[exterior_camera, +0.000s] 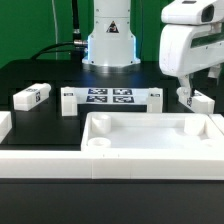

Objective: Assemble desk

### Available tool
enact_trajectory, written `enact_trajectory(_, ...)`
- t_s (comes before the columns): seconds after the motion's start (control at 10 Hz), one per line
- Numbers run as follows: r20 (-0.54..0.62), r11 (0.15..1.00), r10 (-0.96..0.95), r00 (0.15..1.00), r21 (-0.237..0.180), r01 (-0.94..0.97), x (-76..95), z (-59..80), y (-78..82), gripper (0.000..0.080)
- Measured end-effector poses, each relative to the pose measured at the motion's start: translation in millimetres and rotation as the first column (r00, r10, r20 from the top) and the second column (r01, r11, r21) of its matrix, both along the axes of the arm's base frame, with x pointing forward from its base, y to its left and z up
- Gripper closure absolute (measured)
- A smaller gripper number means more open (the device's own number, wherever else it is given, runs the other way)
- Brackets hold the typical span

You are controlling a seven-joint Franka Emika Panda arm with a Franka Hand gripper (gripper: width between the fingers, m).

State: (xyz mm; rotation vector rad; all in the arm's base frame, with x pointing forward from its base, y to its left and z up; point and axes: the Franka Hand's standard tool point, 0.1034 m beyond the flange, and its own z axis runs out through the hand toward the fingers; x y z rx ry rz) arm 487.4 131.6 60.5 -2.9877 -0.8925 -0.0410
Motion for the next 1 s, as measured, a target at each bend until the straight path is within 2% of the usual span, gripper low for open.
enact_trajectory(0.2,-0.024,0.981,-0.195,0.980,0.009,0.196,-10.6,-4.3,10.5,0.0151)
enact_trajectory(0.6,-0.056,0.894,-0.444,0.894,0.030,0.446,-11.2,-4.1,14.7,0.0151)
enact_trajectory(0.9,-0.082,0.884,-0.464,0.882,0.013,0.466,-24.8,-14.7,16.3,0.0151)
enact_trajectory(1.0,-0.083,0.888,-0.458,0.885,0.013,0.460,-24.4,-14.5,16.7,0.0151)
